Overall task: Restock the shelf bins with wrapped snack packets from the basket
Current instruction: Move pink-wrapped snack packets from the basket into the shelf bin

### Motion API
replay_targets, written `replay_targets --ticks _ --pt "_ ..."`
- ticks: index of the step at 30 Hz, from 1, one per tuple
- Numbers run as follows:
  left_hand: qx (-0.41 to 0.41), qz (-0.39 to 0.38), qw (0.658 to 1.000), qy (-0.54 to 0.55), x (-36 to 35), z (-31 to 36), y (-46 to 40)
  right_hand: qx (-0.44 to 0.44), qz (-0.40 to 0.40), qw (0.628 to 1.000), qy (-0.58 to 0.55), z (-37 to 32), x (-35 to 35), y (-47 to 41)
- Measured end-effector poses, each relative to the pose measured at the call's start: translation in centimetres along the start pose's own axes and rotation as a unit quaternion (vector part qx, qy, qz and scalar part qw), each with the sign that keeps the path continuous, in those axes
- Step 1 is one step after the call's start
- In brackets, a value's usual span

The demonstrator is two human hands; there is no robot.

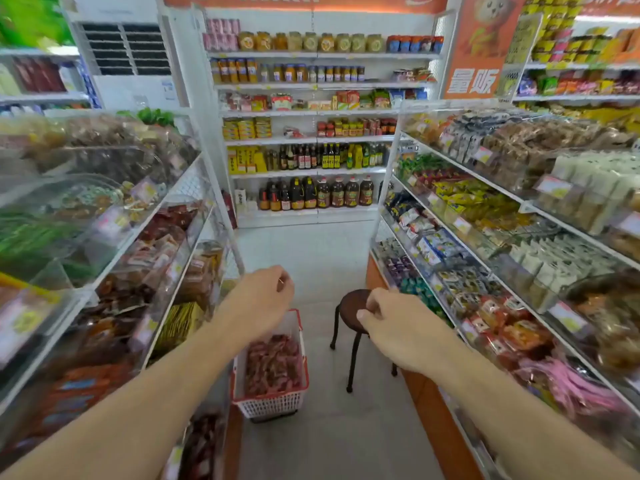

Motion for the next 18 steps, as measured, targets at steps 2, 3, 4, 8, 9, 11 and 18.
replay_targets --ticks 2,3,4,8,9,11,18 --pt "0.017 -0.004 1.0 -0.002 -1.1 -1.7 -1.6 -0.012 -0.009 1.0 -0.001 -0.1 -1.2 -2.0" --pt "0.022 -0.005 1.0 0.002 -1.8 -2.8 -2.5 -0.012 -0.014 1.0 -0.004 0.0 -1.9 -3.0" --pt "0.028 -0.013 1.0 0.001 -2.4 -3.7 -3.4 -0.018 -0.024 1.0 -0.006 -0.2 -2.5 -4.0" --pt "0.024 -0.035 0.999 0.0 -4.8 -7.1 -7.1 -0.038 -0.037 0.999 -0.003 -0.4 -5.6 -8.0" --pt "0.027 -0.04 0.999 0.005 -5.4 -7.8 -7.9 -0.043 -0.041 0.998 0.0 -0.4 -6.3 -9.0" --pt "0.03 -0.053 0.998 0.014 -6.5 -8.8 -9.4 -0.05 -0.047 0.998 -0.001 -0.3 -7.0 -10.6" --pt "0.044 -0.094 0.995 0.01 -11.1 -9.5 -14.8 -0.074 -0.068 0.995 -0.024 3.0 -8.6 -15.5"
Point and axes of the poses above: each hand's wrist, its own y-axis away from the middle knuckle, its own x-axis out of the back of the hand, z = x × y, the point moved 1 cm from there along -y, towards the middle knuckle, and after that the axes turned 1 degree about z, right-handed, at the moved point
